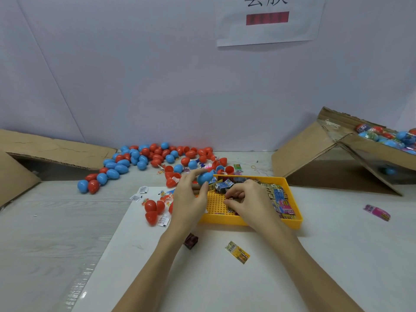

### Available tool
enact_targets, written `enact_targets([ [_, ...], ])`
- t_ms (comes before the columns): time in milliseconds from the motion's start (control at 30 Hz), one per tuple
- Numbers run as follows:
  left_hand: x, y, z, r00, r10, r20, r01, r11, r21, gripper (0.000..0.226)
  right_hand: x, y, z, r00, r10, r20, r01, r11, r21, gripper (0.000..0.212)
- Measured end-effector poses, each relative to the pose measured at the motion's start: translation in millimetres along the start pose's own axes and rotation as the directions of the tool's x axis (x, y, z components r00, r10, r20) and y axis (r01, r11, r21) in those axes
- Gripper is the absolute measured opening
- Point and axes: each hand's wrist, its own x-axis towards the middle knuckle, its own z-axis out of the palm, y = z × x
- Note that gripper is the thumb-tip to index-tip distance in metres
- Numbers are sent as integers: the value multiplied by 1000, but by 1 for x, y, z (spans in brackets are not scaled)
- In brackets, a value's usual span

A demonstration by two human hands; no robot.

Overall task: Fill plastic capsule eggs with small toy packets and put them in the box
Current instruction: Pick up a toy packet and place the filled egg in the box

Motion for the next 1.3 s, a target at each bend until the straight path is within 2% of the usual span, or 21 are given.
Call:
enact_targets([
  [167, -1, 0, 3, 1000, 4, 19, -4, 1000, 8, 34, 4, -2, -1, 997, 41, 62, -35, 995, -94, 4],
  [233, -1, 0, 3, 1000, 12, 22, -12, 1000, 16, 35, 4, -2, 0, 998, 23, 56, -19, 997, -73, 4],
  [333, 0, 0, 2, 1000, 9, 20, -9, 1000, 1, 35, 0, -1, 0, 999, -38, 32, 37, 999, 34, 5],
  [400, 0, 1, 1, 1000, 7, 23, -7, 1000, -1, 33, -3, -2, 0, 997, -66, -34, 70, 990, 126, 5],
  [567, -1, 7, 1, 997, 54, 63, -52, 998, -34, 29, -6, -6, -1, 996, -6, -86, 32, 949, 314, 9],
  [800, -2, 12, -3, 973, 137, 185, -123, 989, -83, 20, -1, 0, -6, 990, 137, -8, -121, 897, 426, 18],
  [933, -2, 13, -3, 968, 156, 199, -151, 988, -42, 22, -3, -1, -7, 994, 103, 34, -108, 921, 375, 18],
  [1067, -3, 12, -3, 971, 151, 186, -153, 988, -2, 12, -4, -3, -6, 995, 68, 71, -87, 948, 307, 18],
  [1233, -3, 12, -4, 979, 127, 162, -129, 992, 5, 21, -3, -3, -10, 990, 54, 131, -104, 905, 412, 18],
  [1300, -3, 12, -4, 978, 125, 167, -129, 991, 14, 15, -3, -3, -11, 990, 54, 132, -105, 901, 421, 17],
])
